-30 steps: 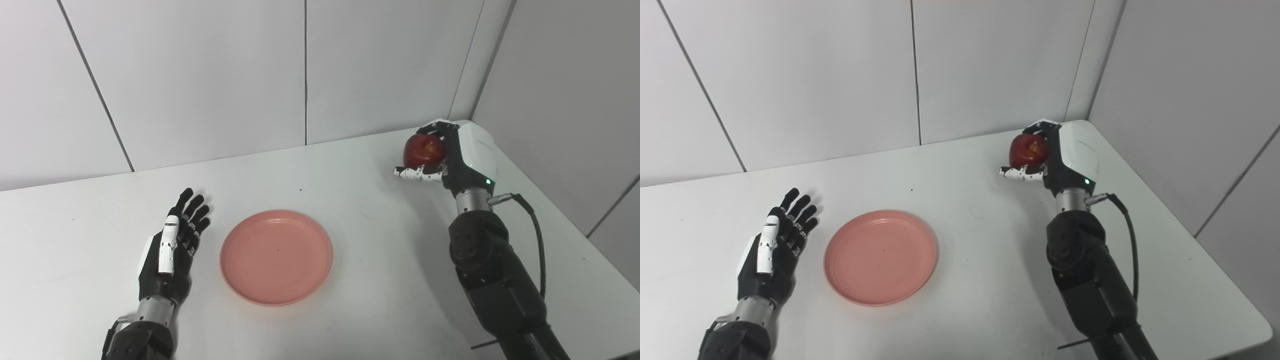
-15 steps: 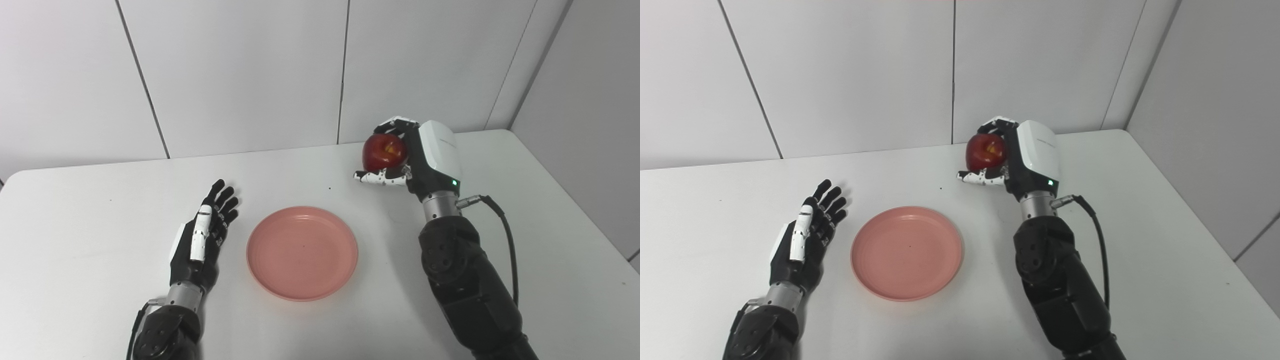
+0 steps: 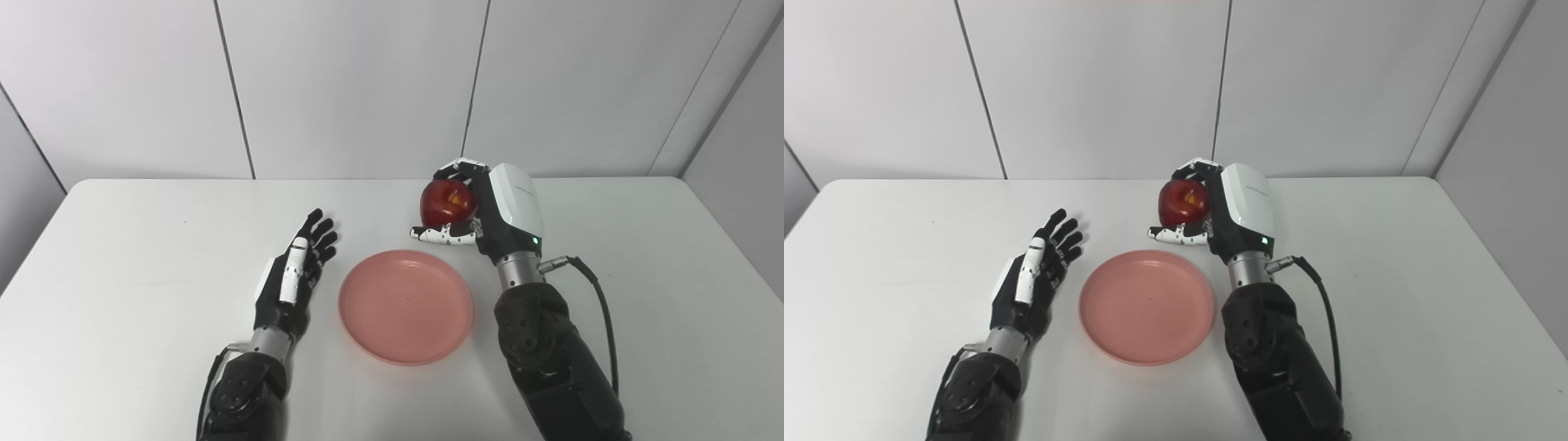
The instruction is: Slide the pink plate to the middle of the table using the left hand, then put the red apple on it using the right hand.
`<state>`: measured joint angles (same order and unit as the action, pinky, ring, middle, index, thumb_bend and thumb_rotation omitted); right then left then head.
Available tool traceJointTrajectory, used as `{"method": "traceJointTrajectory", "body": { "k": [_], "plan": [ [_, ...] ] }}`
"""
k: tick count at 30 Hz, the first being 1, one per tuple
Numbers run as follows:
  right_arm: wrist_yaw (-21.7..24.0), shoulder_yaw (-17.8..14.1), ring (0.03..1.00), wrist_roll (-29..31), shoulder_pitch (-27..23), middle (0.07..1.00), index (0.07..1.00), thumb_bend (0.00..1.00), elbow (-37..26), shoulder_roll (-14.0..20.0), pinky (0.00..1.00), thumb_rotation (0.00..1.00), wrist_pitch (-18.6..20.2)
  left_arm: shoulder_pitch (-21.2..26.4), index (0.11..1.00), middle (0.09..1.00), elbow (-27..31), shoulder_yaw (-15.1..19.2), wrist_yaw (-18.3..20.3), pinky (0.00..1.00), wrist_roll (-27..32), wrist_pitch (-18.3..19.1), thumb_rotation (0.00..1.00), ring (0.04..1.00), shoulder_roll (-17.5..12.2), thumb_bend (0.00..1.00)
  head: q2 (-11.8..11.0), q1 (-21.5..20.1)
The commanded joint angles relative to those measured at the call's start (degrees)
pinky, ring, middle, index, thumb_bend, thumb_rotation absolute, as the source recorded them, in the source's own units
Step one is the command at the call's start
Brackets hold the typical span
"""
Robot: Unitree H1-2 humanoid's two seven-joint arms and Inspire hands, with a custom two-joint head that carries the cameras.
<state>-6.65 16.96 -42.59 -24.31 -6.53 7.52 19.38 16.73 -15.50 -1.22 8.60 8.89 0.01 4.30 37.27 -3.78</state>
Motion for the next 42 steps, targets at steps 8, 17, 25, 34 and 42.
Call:
{"method": "traceJointTrajectory", "body": {
  "k": [8,17,25,34,42],
  "plan": [
    [0.78,3.35,0.319,0.18,-1.23,0.425,0.526,0.52,-0.99,-2.64,0.22,0.00,-5.27,-3.29,0.921,0.930,-2.02,-0.62,-2.04,0.93,-0.94,1.67,1.00,0.925,1.82,0.36,0.70,1.89],
    [0.92,5.85,0.288,-0.23,2.30,0.413,0.526,0.52,-0.57,-3.52,0.19,0.00,-7.28,-3.37,0.928,0.940,-2.19,0.30,-2.08,0.94,0.18,0.67,1.00,0.935,2.34,0.36,1.51,2.33],
    [1.15,6.73,0.297,-0.98,4.78,0.415,0.526,0.52,-0.40,-3.15,0.19,0.00,-7.43,-3.60,0.919,0.939,-1.54,0.69,-2.31,0.94,-0.05,0.99,1.00,0.934,2.72,0.37,2.00,2.35],
    [0.97,6.66,0.292,-1.25,6.40,0.411,0.527,0.52,1.68,-2.73,0.18,0.00,-7.78,-3.62,0.917,0.935,-1.22,0.81,-2.49,0.93,0.02,1.39,1.00,0.929,2.81,0.37,2.44,2.25],
    [1.41,6.67,0.303,-1.49,6.60,0.415,0.527,0.52,3.78,-2.61,0.20,0.00,-6.83,-3.65,0.915,0.933,-0.94,0.84,-2.70,0.94,-0.17,1.60,1.00,0.927,2.82,0.36,2.56,2.14]
  ]
}}
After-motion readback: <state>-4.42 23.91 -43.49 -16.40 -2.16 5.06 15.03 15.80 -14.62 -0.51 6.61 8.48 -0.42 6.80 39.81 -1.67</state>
